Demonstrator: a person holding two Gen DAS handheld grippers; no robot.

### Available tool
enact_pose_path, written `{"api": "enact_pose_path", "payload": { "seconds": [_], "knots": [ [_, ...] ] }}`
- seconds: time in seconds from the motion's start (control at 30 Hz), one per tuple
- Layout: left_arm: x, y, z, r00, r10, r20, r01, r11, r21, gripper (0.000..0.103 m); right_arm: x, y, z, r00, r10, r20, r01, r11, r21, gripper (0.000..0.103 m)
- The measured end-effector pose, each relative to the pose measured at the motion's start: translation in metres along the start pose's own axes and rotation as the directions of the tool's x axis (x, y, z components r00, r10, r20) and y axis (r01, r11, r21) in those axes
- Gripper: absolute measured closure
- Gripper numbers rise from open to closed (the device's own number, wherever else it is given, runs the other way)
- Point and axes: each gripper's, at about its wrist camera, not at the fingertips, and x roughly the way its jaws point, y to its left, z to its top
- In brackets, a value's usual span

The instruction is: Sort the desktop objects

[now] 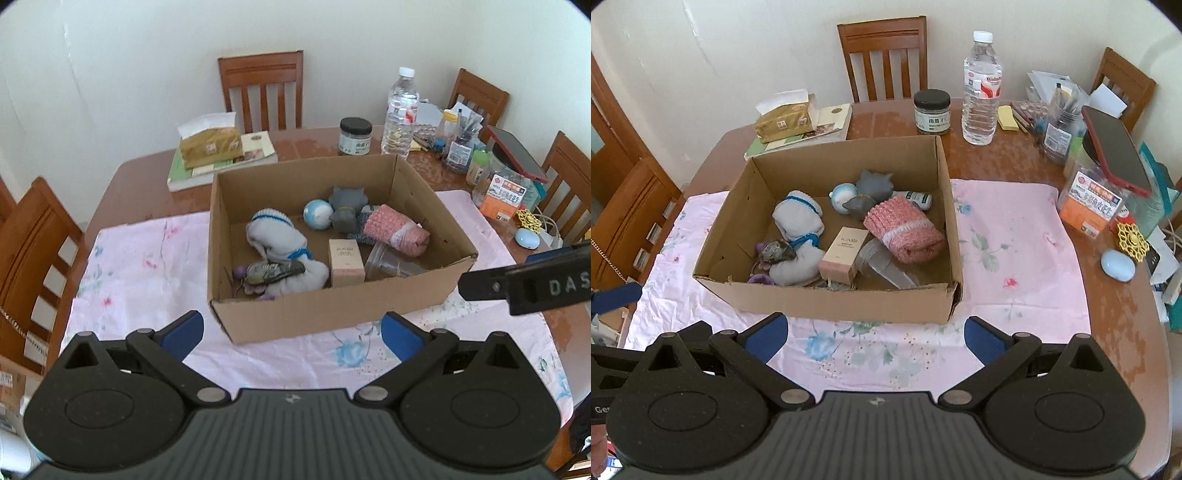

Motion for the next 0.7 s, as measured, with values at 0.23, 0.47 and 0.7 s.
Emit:
{"api": "enact_pose_path", "payload": {
  "seconds": [0.23,0.47,0.7],
  "knots": [
    [-0.001,-0.001,-0.002,1.0,0.015,-0.028,-0.015,1.0,0.005,0.001,-0.004,0.01,-0.008,1.0,0.018,-0.022,-0.018,1.0,-0.008,0.0],
    [-0.001,0.002,-0.002,0.999,0.013,-0.038,-0.013,1.0,-0.008,0.001,-0.005,0.015,-0.011,0.999,0.02,-0.046,-0.021,1.0,-0.018,0.0],
    [0.0,0.007,-0.001,0.999,0.011,-0.047,-0.012,1.0,-0.022,0.001,-0.005,0.02,-0.011,0.999,-0.004,-0.048,0.002,0.999,-0.045,0.0]
  ]
}}
